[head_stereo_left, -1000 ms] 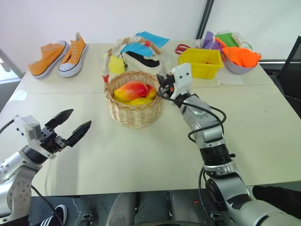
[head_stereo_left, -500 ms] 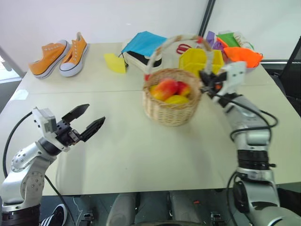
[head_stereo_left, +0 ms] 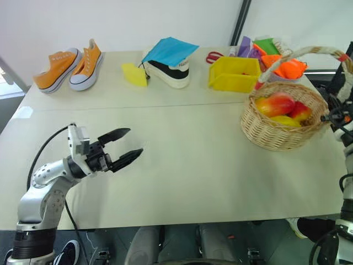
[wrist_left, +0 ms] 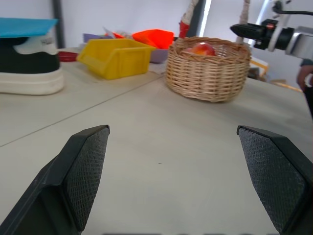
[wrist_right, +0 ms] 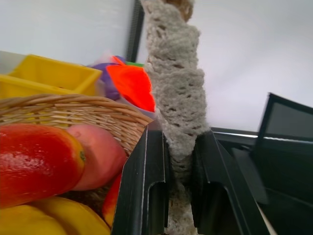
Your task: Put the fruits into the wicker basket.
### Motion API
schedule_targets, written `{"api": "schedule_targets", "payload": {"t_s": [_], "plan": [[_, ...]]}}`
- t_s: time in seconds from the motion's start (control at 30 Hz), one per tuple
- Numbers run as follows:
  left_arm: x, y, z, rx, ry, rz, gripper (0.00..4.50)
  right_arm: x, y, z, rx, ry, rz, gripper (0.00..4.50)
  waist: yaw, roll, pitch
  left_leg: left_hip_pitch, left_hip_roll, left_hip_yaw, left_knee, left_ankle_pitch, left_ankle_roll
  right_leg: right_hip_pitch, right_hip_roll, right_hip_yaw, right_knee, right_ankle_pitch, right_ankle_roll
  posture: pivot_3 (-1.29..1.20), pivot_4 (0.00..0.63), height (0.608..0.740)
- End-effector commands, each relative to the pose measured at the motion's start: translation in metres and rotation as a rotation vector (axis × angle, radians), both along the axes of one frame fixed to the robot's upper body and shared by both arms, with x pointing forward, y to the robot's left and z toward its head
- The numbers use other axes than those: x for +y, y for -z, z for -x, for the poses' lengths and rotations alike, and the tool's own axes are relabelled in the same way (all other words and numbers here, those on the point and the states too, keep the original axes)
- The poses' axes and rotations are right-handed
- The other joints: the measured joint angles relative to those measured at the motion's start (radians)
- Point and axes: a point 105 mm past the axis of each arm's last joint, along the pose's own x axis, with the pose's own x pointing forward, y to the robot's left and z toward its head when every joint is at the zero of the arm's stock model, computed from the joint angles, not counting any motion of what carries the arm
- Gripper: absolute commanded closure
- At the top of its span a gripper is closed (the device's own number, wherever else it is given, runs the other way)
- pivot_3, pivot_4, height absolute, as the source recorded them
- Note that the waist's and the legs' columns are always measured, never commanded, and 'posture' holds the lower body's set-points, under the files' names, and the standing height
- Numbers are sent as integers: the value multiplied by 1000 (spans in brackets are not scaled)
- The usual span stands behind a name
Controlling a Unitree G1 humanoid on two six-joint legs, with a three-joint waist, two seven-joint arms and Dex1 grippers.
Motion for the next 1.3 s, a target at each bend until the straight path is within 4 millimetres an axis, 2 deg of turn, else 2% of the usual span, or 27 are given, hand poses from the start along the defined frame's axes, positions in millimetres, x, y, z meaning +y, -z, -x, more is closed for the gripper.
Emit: {"api": "schedule_targets", "payload": {"t_s": [0.03,0.07,0.13,0.2,0.27,0.37,0.5,0.57,0.63,0.7,0.77,0.8,0.9,0.97,1.03,1.17,1.3], "plan": [[0,-6,-3,-36,13,-11,0,-13,-15,10,-56,77,68,3426,0,0,0,0,0,0,0,0,0,0,0,0,0,0,0,0,150,740],[0,-5,-3,-36,18,-10,0,-12,-14,11,-60,79,66,3036,0,0,0,0,0,0,0,0,0,0,0,0,0,0,0,0,150,740],[0,-4,-4,-32,26,-8,0,-12,-15,14,-71,91,67,1969,0,0,0,0,0,0,0,0,0,0,0,0,0,0,0,0,150,740],[-1,-3,-6,-29,28,-4,0,-17,-22,26,-130,131,38,907,0,0,0,0,0,0,0,0,0,0,0,0,0,0,0,0,150,740],[-1,0,-8,-27,26,-3,0,-20,-29,38,-177,159,29,39,2,0,0,0,0,0,0,0,0,0,0,0,0,0,0,0,150,740],[-1,2,-11,-27,16,-4,0,-5,-33,54,-218,154,59,39,3,0,0,0,0,0,0,0,0,0,0,0,0,0,0,0,150,740],[0,4,-14,-27,9,-5,0,46,-26,69,-255,47,31,39,-2,1,0,0,1,-2,-1,0,0,0,0,0,1,0,0,0,150,740],[2,6,-18,-18,-17,0,0,82,-23,69,-260,-41,33,39,-5,1,-1,0,1,-2,0,0,0,-1,0,1,1,0,0,0,150,740],[7,7,-25,-12,-70,-1,0,124,-19,61,-226,-215,41,39,-7,2,-1,1,1,-1,0,0,0,-1,0,2,1,0,0,0,150,740],[14,11,-34,9,-147,-18,0,172,-7,54,-142,-502,-56,39,-6,2,-1,1,1,-1,0,0,0,0,0,1,1,0,0,0,150,740],[28,14,-45,27,-257,-36,0,211,0,59,-50,-770,-57,39,-2,2,-1,1,1,-1,0,0,0,0,0,1,1,0,0,0,150,740],[35,15,-50,44,-308,-36,0,222,4,61,-4,-870,-68,39,1,1,0,1,1,-2,1,0,0,0,0,1,1,0,0,0,150,740],[62,14,-60,44,-489,-41,0,241,23,60,130,-1041,50,39,4,-1,0,0,0,-3,1,0,1,0,-1,-1,-2,0,0,0,150,740],[79,9,-57,23,-572,-30,0,250,38,57,210,-1133,130,39,3,-3,0,0,0,-3,0,-1,1,0,-1,-1,-3,0,0,0,150,740],[88,7,-54,12,-615,-19,0,254,44,53,236,-1172,148,39,2,-3,0,-1,0,-3,0,-1,1,0,-1,-2,-3,0,0,0,150,740],[124,4,-35,-18,-790,0,0,264,48,39,250,-1246,193,39,-7,-3,0,-1,0,-3,-2,-1,1,-1,-1,-1,-3,0,0,0,150,740],[139,9,-17,-1,-891,-10,0,265,53,37,274,-1296,211,39,3,-3,0,-1,1,-4,-2,-1,1,-1,-1,-1,-4,0,0,0,150,740]]}}
